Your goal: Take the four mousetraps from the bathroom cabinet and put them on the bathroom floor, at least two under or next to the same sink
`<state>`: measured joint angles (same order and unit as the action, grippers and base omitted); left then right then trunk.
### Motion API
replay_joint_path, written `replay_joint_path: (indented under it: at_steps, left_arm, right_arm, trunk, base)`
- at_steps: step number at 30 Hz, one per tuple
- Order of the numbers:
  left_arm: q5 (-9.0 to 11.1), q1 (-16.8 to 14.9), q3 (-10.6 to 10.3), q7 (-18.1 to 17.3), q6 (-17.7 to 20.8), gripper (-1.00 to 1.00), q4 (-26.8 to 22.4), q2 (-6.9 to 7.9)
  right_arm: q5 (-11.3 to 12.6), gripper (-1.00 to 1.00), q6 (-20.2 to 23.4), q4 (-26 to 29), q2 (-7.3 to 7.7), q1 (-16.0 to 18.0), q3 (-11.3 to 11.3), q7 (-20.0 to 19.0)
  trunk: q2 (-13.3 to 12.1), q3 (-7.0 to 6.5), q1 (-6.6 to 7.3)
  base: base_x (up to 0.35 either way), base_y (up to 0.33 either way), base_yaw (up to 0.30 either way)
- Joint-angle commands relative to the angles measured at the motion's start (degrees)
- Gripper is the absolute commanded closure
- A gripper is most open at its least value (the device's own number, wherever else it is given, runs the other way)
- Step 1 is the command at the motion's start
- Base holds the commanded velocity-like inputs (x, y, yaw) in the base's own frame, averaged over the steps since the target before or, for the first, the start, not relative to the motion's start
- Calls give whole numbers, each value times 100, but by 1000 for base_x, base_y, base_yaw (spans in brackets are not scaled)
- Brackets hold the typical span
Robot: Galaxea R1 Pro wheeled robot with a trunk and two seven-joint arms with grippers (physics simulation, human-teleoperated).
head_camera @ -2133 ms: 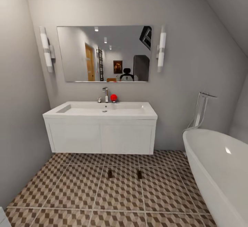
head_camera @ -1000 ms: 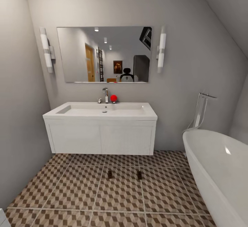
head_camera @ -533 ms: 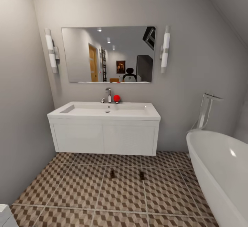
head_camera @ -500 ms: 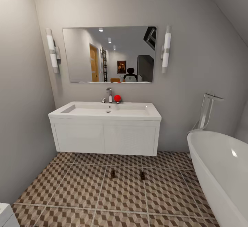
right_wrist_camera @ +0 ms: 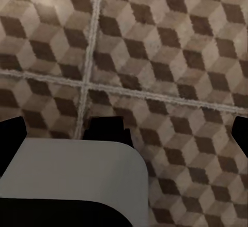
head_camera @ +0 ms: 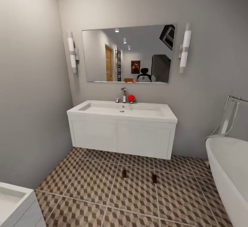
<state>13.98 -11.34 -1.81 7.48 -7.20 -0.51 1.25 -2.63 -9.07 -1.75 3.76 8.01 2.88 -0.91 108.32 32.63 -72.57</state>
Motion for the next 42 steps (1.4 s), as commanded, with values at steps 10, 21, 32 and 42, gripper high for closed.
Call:
replay_joint_path:
  at_steps: [10,21,32,42]
  left_arm:
    - [47,-3,-24,8,-18,-100,2,6]
    - [41,-4,-13,8,-18,-100,5,2]
    - [43,-2,-31,8,-18,-100,-1,6]
    - [51,-4,-26,8,-18,-100,2,6]
  right_arm:
    - [-27,-100,-11,-17,-2,7,30,-15]
    - [-26,-100,-7,-18,-6,7,29,-16]
    - [-27,-100,3,-18,-7,7,29,-15]
    - [-27,-100,10,-18,-7,7,29,-21]
  trunk:
    - [3,6,1]
    - [3,6,1]
    - [3,6,1]
    - [3,6,1]
  base:
    - [0,0,280]
    - [0,0,280]
    - [0,0,280]
    - [0,0,280]
